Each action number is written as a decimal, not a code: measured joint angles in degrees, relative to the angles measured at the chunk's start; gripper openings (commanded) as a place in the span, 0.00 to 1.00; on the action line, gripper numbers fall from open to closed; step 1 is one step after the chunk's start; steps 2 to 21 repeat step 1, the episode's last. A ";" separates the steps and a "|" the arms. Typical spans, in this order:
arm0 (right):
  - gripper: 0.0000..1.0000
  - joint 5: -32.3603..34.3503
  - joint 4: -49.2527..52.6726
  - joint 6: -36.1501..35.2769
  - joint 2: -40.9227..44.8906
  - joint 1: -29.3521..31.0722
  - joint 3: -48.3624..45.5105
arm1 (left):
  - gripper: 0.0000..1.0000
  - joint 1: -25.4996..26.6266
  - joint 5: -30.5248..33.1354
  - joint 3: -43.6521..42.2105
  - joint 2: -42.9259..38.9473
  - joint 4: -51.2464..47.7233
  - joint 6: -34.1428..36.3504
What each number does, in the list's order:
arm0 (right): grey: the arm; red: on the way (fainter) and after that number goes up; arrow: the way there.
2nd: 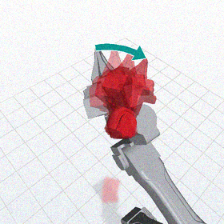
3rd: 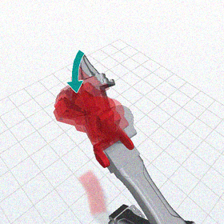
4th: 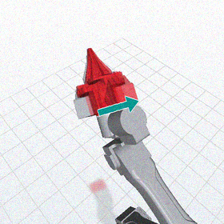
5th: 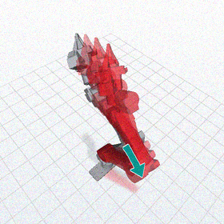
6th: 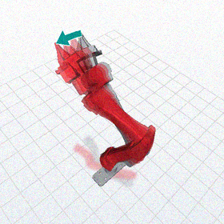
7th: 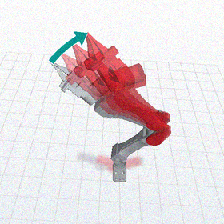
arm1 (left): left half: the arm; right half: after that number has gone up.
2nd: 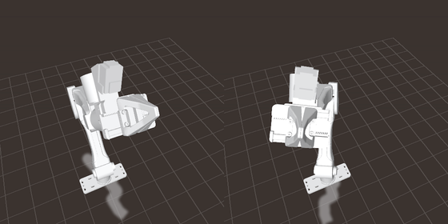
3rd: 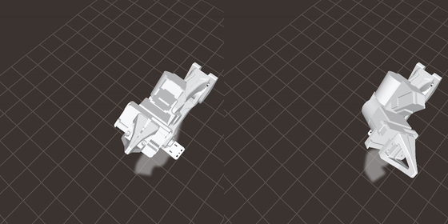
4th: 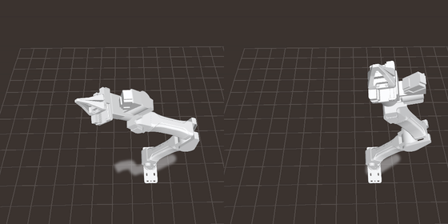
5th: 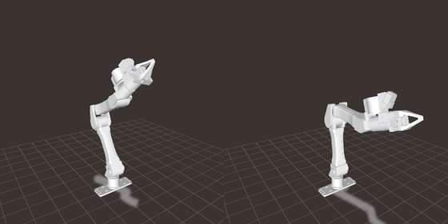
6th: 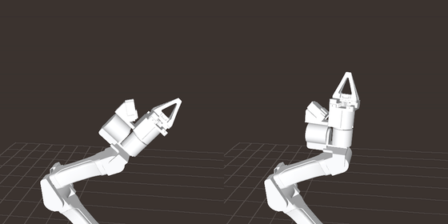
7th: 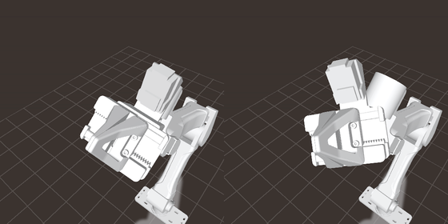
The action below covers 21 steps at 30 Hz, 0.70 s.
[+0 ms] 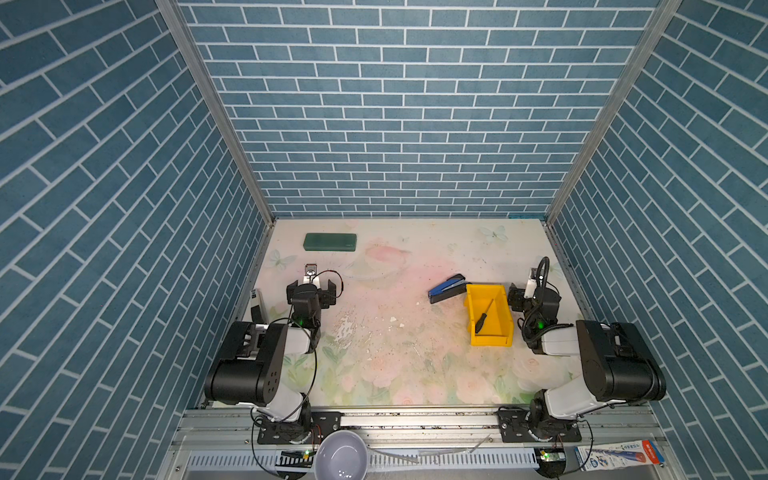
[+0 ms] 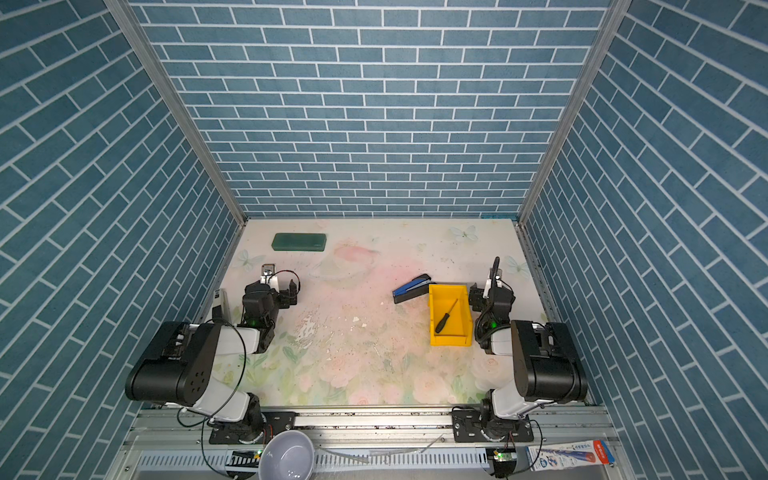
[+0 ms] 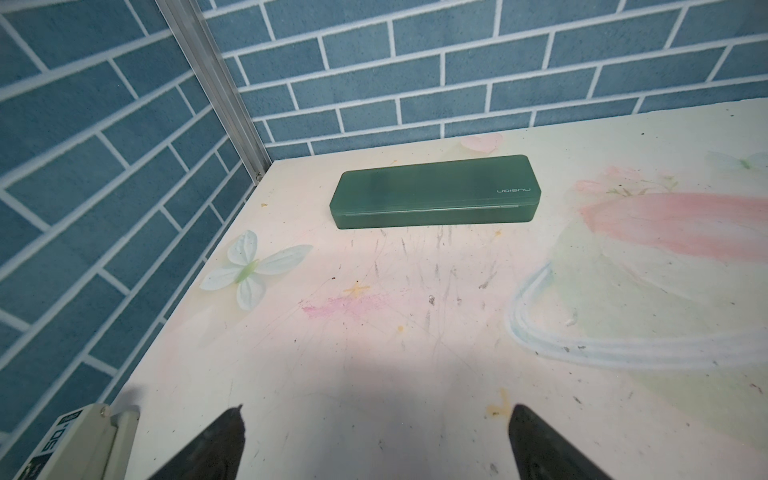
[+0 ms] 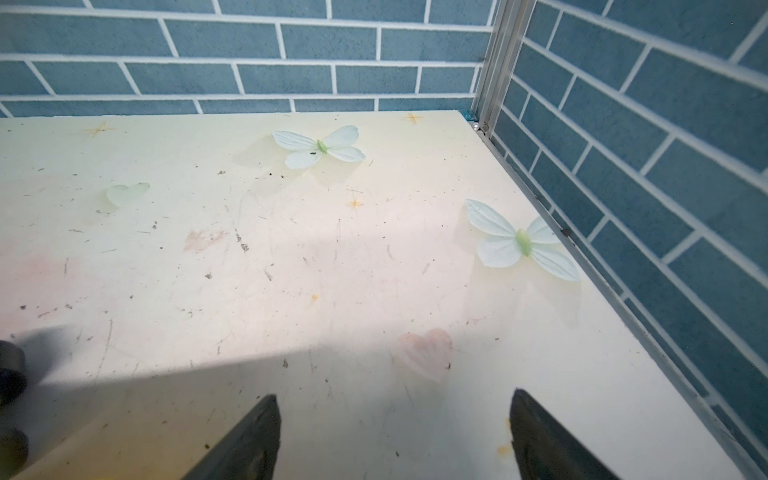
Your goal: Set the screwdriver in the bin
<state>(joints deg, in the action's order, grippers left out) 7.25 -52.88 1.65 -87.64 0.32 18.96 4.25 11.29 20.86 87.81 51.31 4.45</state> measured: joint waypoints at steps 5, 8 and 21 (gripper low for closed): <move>0.85 0.00 0.00 0.00 0.00 0.00 0.00 | 1.00 0.00 0.00 0.00 0.00 0.00 0.00; 0.85 0.00 0.00 0.00 0.00 0.00 0.00 | 1.00 0.00 0.00 0.00 0.00 0.00 0.00; 0.85 0.00 0.00 0.00 0.00 0.00 0.00 | 1.00 0.00 0.00 0.00 0.00 0.00 0.00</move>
